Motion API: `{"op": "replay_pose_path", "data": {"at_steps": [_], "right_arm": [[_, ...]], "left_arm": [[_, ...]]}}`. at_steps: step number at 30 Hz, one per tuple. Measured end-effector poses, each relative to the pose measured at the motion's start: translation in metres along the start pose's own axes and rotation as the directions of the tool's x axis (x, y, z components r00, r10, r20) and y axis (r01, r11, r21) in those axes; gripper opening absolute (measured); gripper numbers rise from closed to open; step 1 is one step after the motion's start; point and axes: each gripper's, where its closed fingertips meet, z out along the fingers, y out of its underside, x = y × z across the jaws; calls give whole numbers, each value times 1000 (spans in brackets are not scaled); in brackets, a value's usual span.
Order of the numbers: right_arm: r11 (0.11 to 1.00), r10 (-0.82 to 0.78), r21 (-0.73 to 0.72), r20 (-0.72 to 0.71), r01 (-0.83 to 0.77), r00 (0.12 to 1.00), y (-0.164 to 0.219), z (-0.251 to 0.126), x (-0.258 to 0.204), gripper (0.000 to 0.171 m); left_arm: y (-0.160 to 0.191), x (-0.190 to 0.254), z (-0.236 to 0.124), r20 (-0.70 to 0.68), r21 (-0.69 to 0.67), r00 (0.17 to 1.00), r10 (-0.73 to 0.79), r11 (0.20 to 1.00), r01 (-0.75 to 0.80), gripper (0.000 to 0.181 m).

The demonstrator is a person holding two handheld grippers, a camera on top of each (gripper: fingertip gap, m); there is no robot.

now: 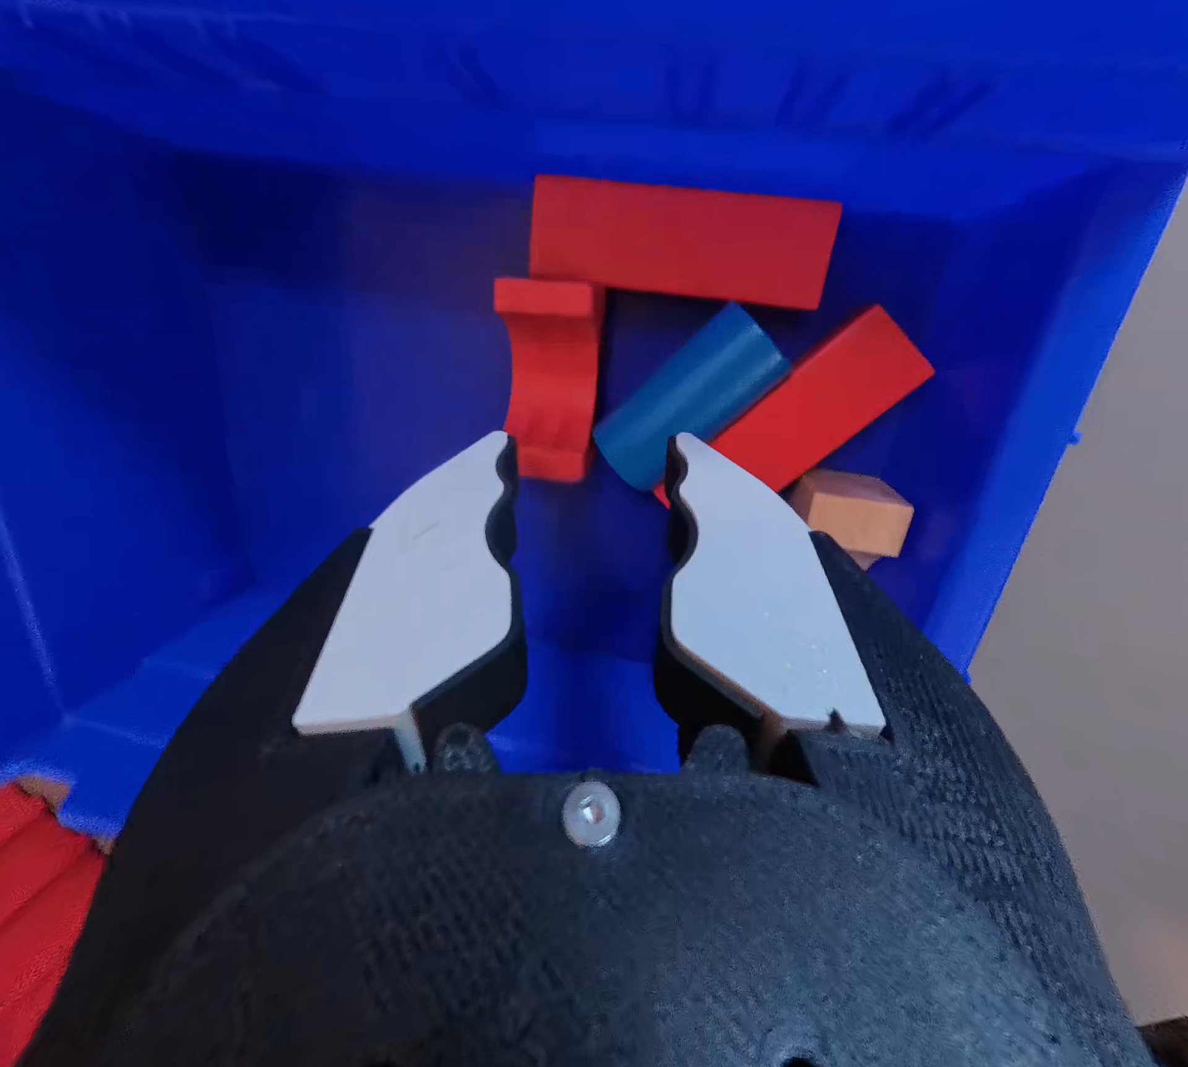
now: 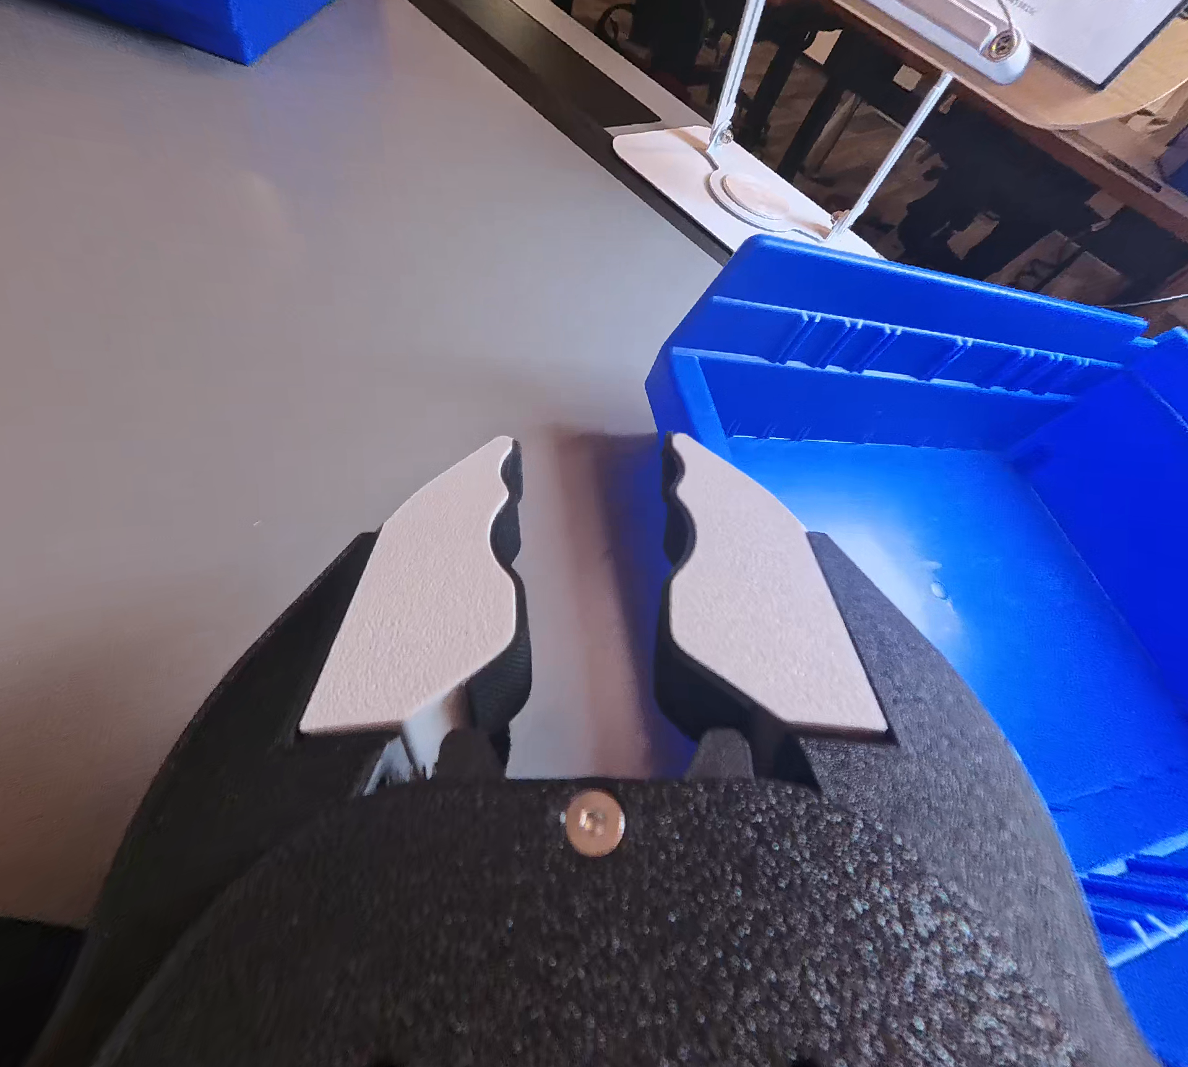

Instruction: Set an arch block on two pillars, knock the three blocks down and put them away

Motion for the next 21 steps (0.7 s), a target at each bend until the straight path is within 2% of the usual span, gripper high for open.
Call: {"op": "replay_pose_path", "data": {"at_steps": [5,8,10,12,18,21], "right_arm": [[999,-9,-34,31,10,999,9,6,-6,37],[998,-20,-50,41,22,999,13,7,-9,36],[998,-26,-54,46,28,999,14,7,-11,35],[998,-27,-57,50,30,998,14,6,-12,35],[996,-26,-81,62,31,998,19,9,-14,33],[995,-31,-94,62,37,998,21,10,-15,33]], "left_arm": [[-40,-3,9,18,53,999,31,998,-32,46],[-46,6,19,-34,6,993,109,994,-109,58],[-46,9,28,-84,-44,994,67,997,-71,68],[-51,13,36,-154,-39,988,-30,999,25,76],[-51,19,47,-305,-9,939,-156,987,161,73],[-38,26,41,-349,-37,930,-110,994,104,60]]}}
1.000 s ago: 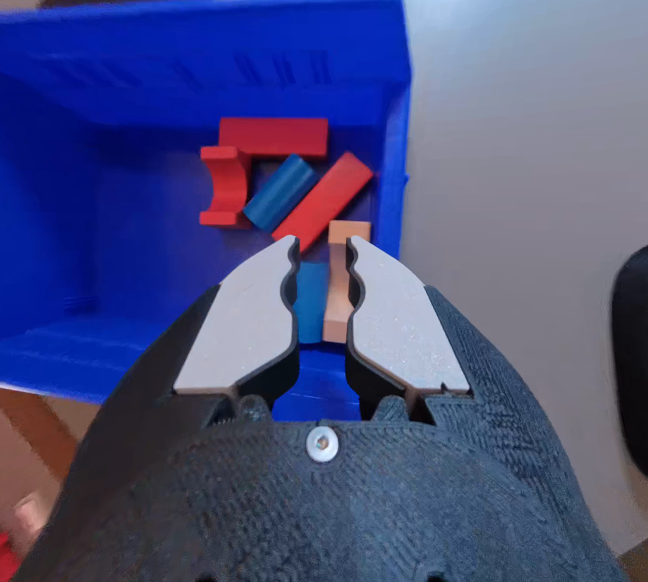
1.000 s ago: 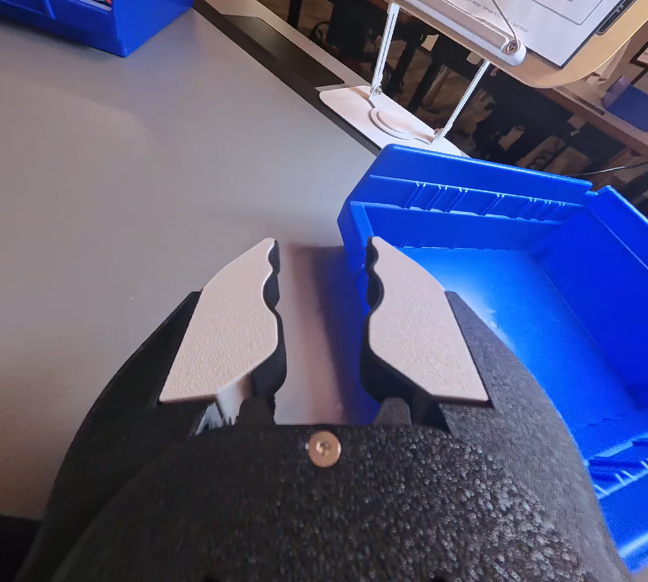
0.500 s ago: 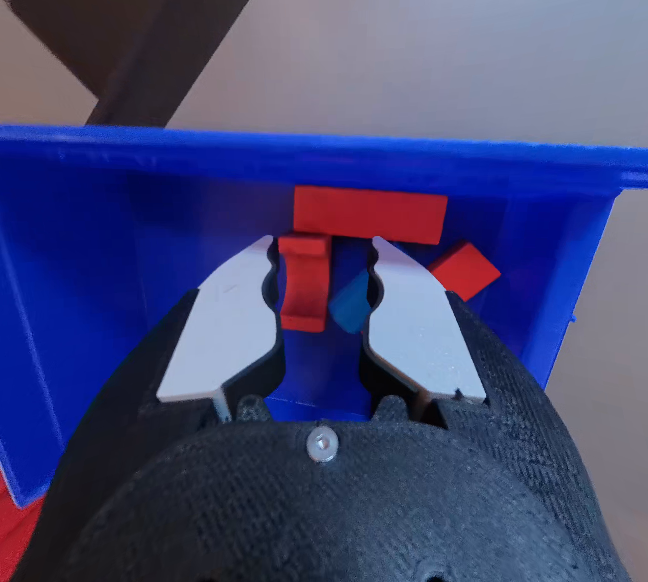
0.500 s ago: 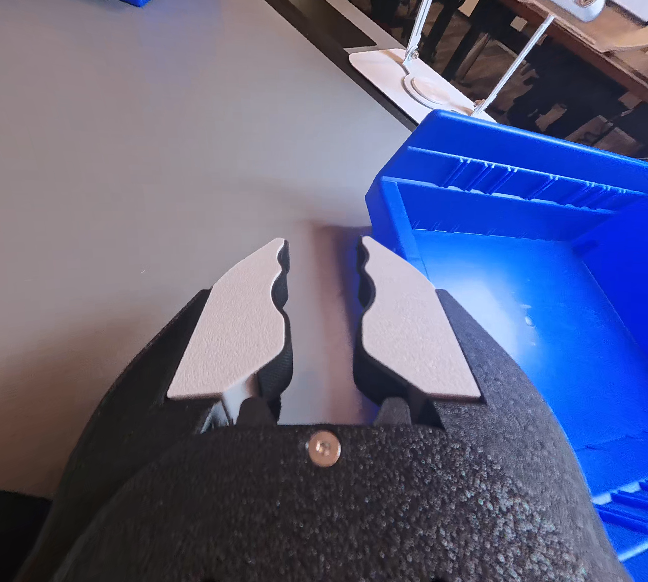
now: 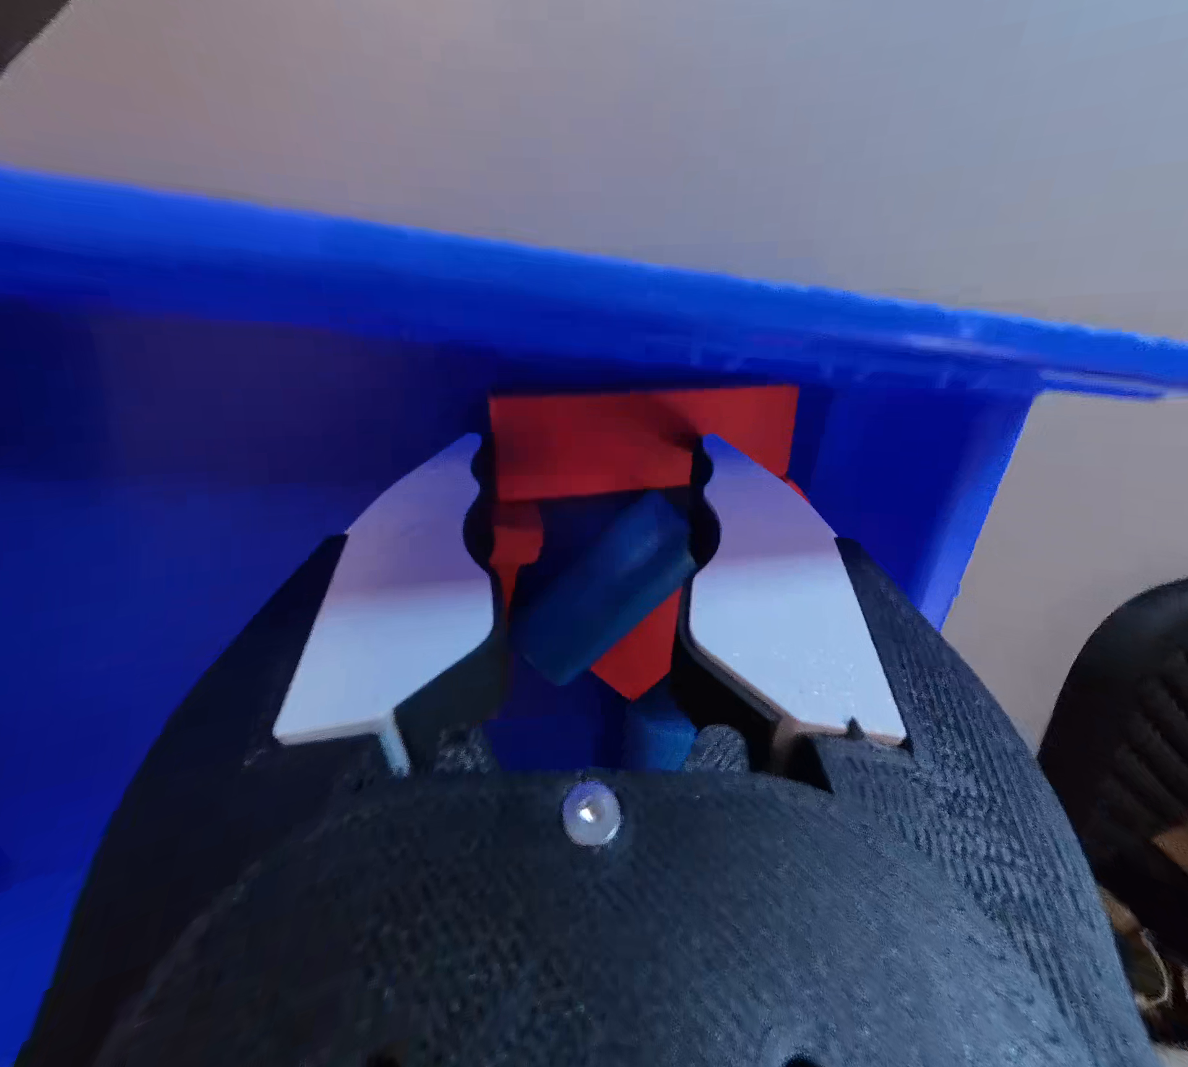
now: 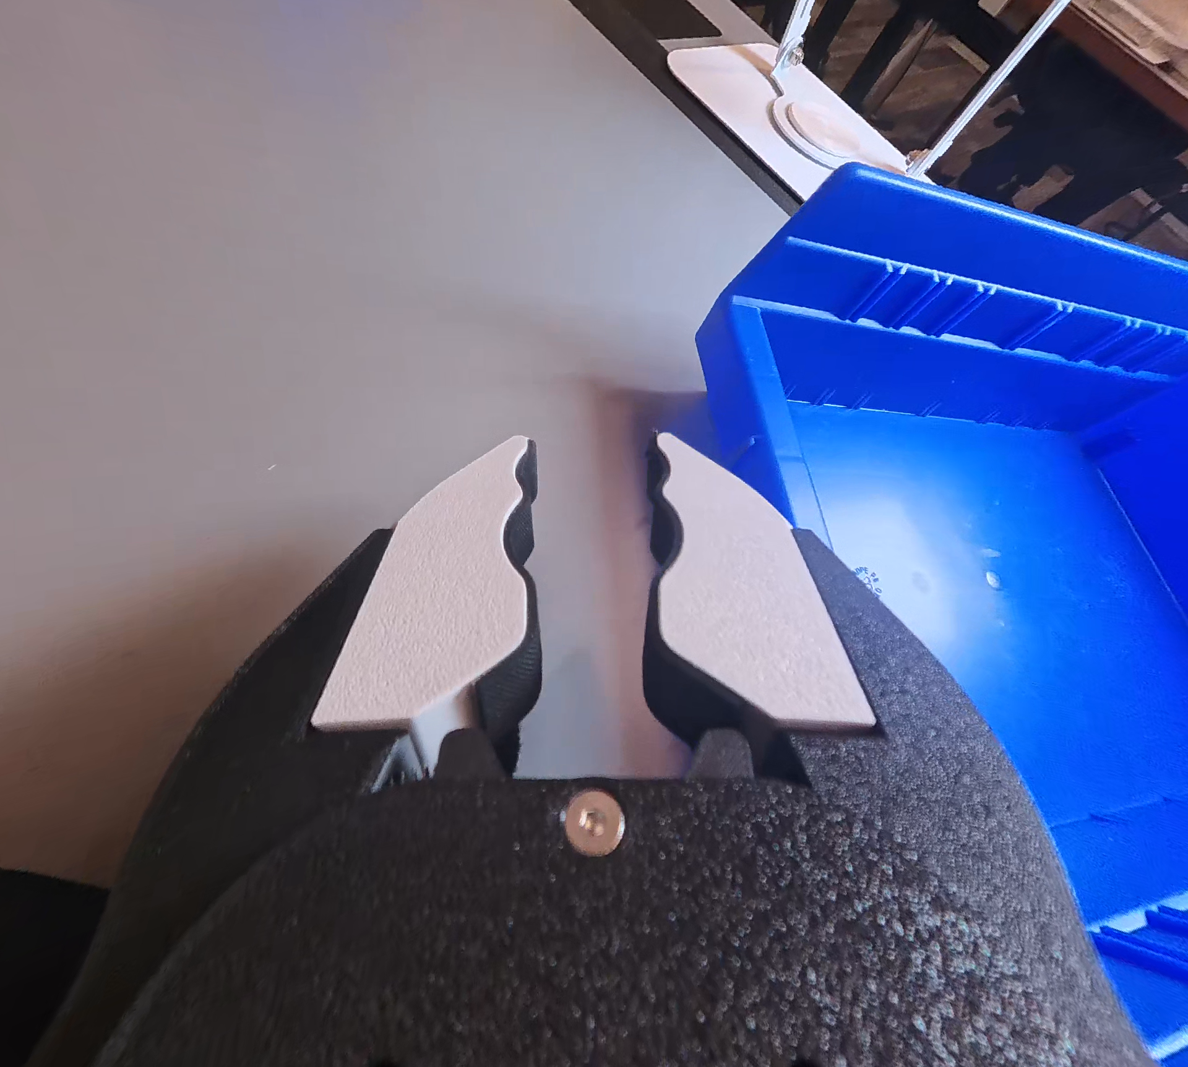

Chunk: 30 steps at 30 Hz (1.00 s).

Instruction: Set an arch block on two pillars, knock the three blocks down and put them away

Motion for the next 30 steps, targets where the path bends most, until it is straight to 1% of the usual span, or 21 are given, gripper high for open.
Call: {"op": "replay_pose_path", "data": {"at_steps": [2,6,11,12,14,15,17,18,20,22,24,25,28,29,30], "right_arm": [[1000,-1,-5,-2,1,1000,1,0,0,32],[1000,6,-7,-4,-6,1000,1,0,1,32],[1000,10,-8,-8,-10,1000,1,0,2,31],[1000,10,-7,-9,-10,1000,1,-1,2,31],[1000,12,-4,-10,-12,1000,0,-1,3,31],[1000,13,-3,-8,-13,1000,0,-1,3,31],[1000,16,-3,-2,-16,1000,-1,-1,2,31],[1000,15,-3,-2,-15,1000,-1,-1,1,31],[1000,11,-4,-5,-11,1000,-1,-1,1,31],[1000,14,-3,-2,-14,1000,-2,-1,0,31],[1000,16,-6,2,-16,1000,-2,-1,0,31],[1000,15,-7,4,-15,1000,-1,-1,-1,31],[1000,16,-11,9,-16,1000,0,-1,-1,31],[1000,19,-14,12,-19,1000,0,-1,-2,31],[1000,21,-18,17,-21,1000,1,0,-2,31]], "left_arm": [[6,11,-4,-60,-2,997,49,999,-49,41],[9,15,-15,-38,20,994,101,995,-101,31],[-2,37,-45,-117,151,983,142,981,-124,13],[-4,44,-52,-126,181,977,170,973,-146,0],[-5,70,-65,-210,232,949,234,955,-184,0],[-4,75,-66,-198,227,948,248,953,-202,0],[-1,70,-58,-94,181,956,278,949,-258,15],[-3,66,-56,-32,183,957,288,943,-278,15],[-11,62,-56,17,216,964,267,940,-264,19],[-10,47,-52,92,181,968,235,952,-248,34],[1,42,-38,74,91,976,205,973,-212,56],[4,39,-31,76,52,978,194,979,-198,63],[11,46,-8,50,-21,970,238,971,-238,87],[12,49,-2,49,-41,965,257,966,-255,92],[12,48,3,69,-56,960,270,962,-267,92]]}}
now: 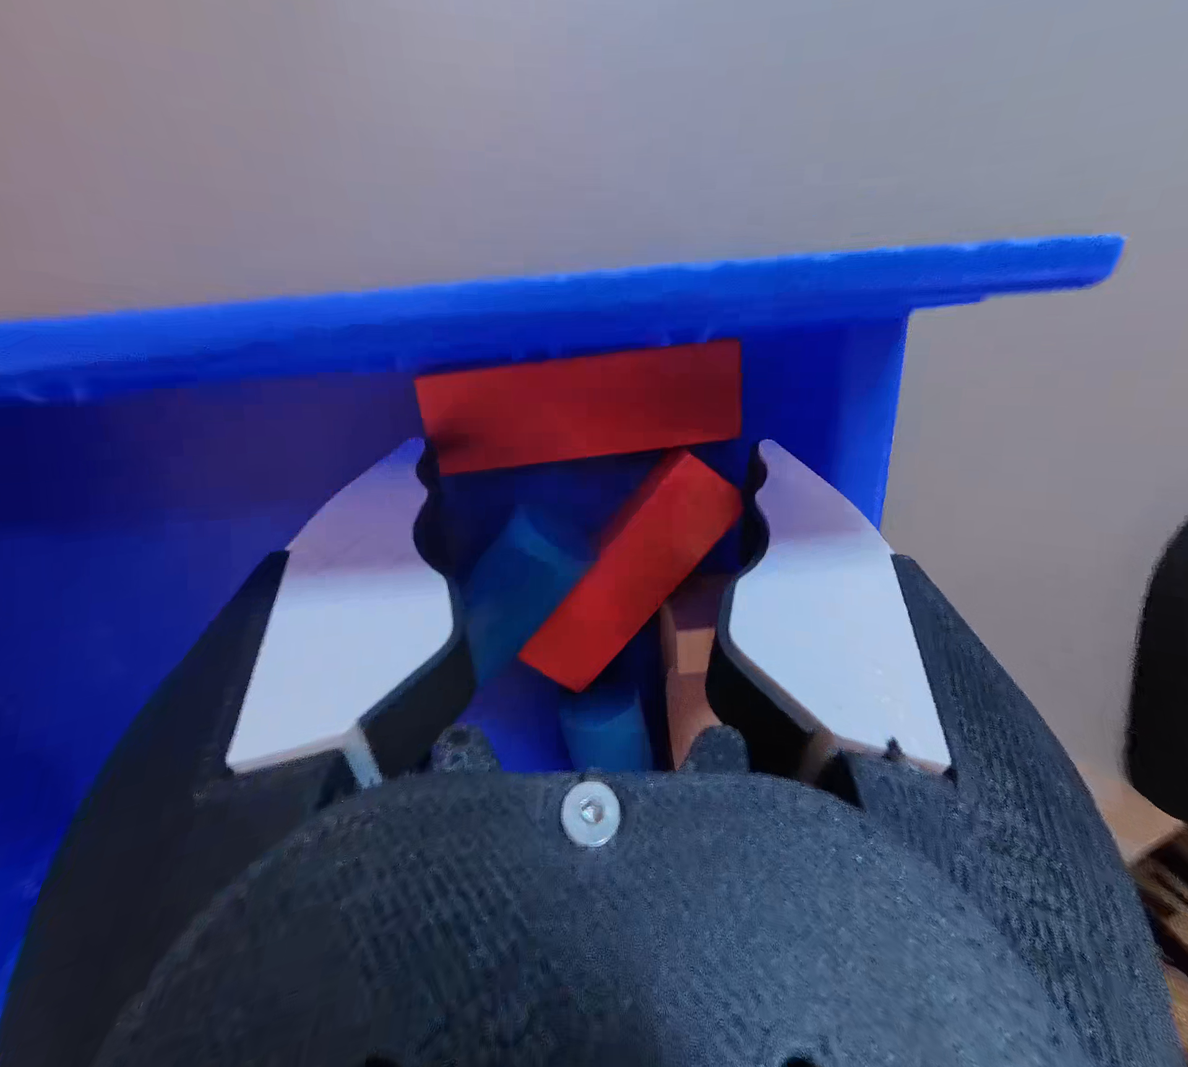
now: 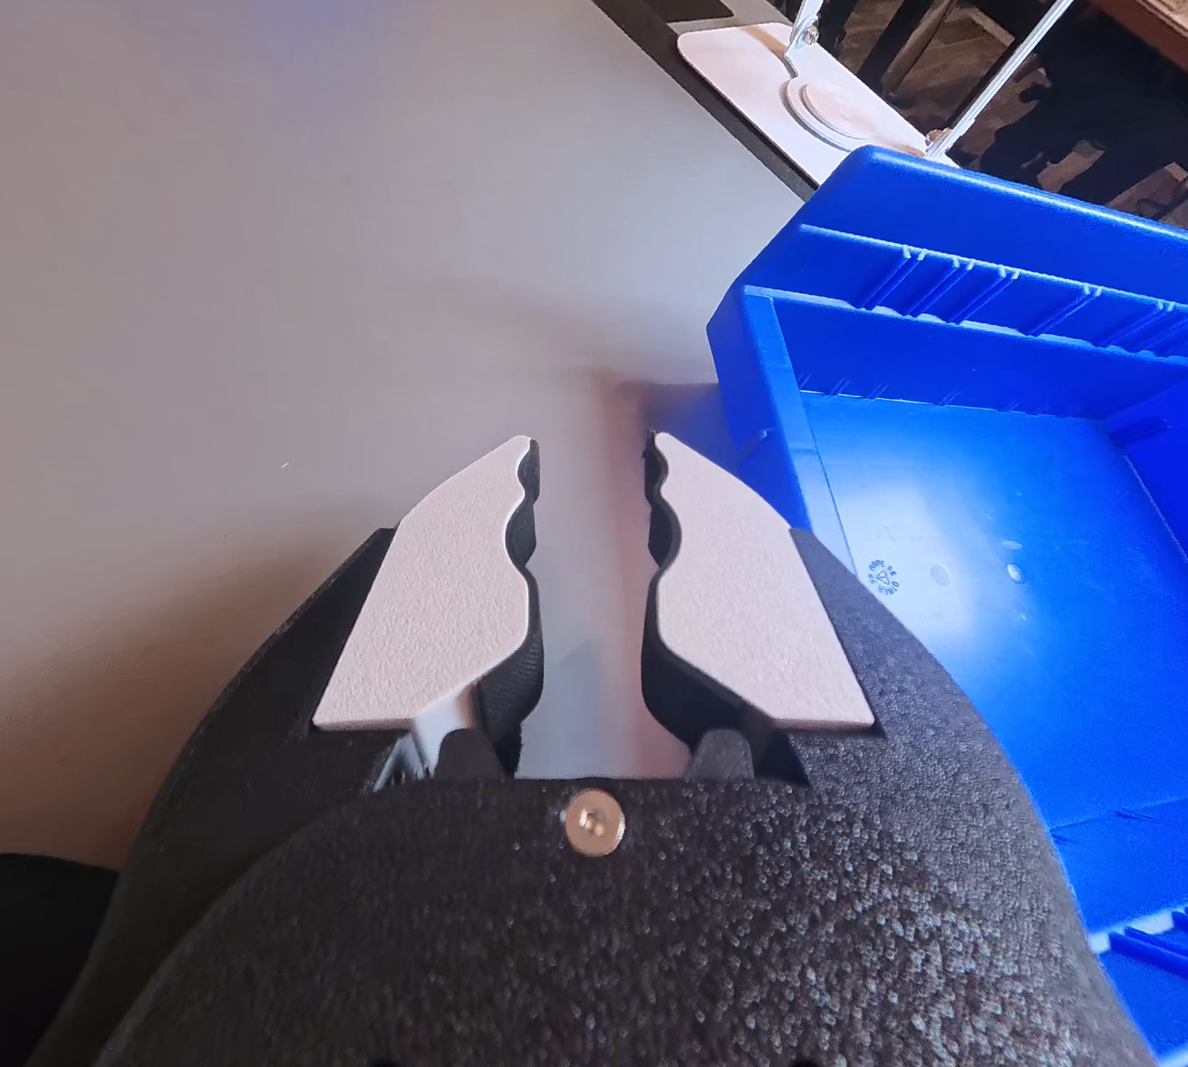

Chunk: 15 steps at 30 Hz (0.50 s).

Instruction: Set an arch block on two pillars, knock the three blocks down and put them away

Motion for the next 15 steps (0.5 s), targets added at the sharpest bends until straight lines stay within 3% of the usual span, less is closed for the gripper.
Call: {"op": "replay_pose_path", "data": {"at_steps": [11,13,15], "right_arm": [[1000,-20,-20,9,20,1000,2,1,-4,31],[1000,-18,-18,8,18,1000,2,0,-4,31],[1000,-16,-17,12,16,1000,2,0,-5,31]], "left_arm": [[-1,-13,6,158,-103,982,100,991,-85,91],[0,-19,0,178,-104,973,145,986,-128,55],[3,-26,-2,196,-111,971,140,987,-120,66]]}}
